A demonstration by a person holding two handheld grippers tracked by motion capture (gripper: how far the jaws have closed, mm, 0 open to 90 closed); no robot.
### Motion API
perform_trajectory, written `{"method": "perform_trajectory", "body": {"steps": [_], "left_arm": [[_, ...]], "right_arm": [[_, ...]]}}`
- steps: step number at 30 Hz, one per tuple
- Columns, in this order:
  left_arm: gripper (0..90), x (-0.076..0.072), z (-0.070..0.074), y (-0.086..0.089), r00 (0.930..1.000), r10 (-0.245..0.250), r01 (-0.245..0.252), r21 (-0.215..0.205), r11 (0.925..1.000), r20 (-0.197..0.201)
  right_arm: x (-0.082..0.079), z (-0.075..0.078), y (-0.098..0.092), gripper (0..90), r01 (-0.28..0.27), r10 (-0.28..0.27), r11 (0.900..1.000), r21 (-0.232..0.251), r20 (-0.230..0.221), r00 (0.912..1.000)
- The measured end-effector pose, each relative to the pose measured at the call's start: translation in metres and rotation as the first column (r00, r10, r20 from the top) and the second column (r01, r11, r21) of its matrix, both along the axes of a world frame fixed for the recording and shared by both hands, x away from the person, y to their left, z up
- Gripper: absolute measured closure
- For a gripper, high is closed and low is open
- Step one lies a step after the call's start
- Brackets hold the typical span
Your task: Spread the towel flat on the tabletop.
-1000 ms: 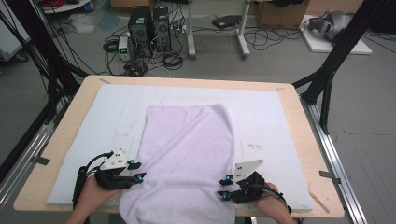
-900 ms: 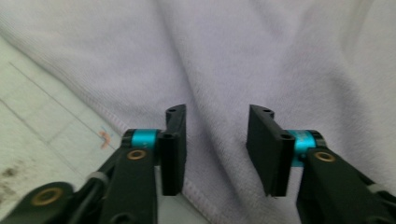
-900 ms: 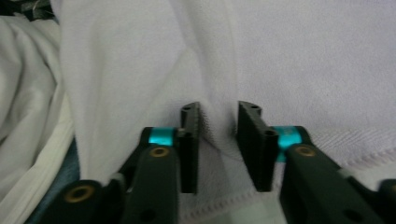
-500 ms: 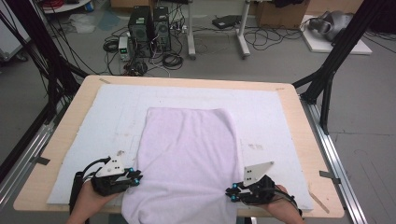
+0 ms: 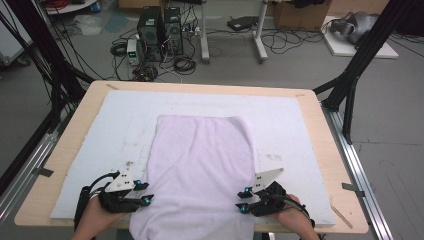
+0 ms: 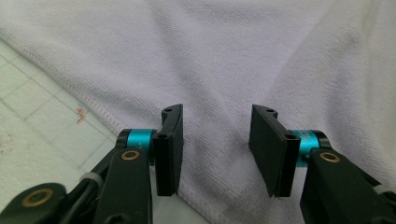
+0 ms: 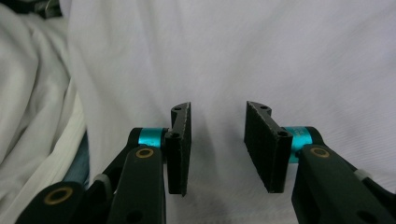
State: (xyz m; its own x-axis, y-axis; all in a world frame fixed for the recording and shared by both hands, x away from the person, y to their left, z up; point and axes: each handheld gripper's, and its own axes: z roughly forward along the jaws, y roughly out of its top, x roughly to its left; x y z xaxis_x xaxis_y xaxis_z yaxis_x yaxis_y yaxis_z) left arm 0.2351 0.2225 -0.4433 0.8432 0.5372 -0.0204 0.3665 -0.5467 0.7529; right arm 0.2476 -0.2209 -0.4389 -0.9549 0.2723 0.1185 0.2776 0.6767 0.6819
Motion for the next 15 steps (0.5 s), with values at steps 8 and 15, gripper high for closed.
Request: {"method": "perform_trajectory", "body": {"steps": [8,15], "left_arm": [[52.5,0.025,0.017,-0.003,0.9969,0.063,-0.061,-0.057,0.9965,0.047],[52.9,0.063,0.017,-0.018,0.9928,0.112,-0.11,-0.049,0.9927,0.041]], "right_arm": [[0.045,0.03,-0.012,59.8,0.184,-0.185,0.983,0.028,0.082,0.9792],[0.134,0.032,-0.029,56.3,0.45,-0.449,0.893,0.018,0.104,0.8874]]}}
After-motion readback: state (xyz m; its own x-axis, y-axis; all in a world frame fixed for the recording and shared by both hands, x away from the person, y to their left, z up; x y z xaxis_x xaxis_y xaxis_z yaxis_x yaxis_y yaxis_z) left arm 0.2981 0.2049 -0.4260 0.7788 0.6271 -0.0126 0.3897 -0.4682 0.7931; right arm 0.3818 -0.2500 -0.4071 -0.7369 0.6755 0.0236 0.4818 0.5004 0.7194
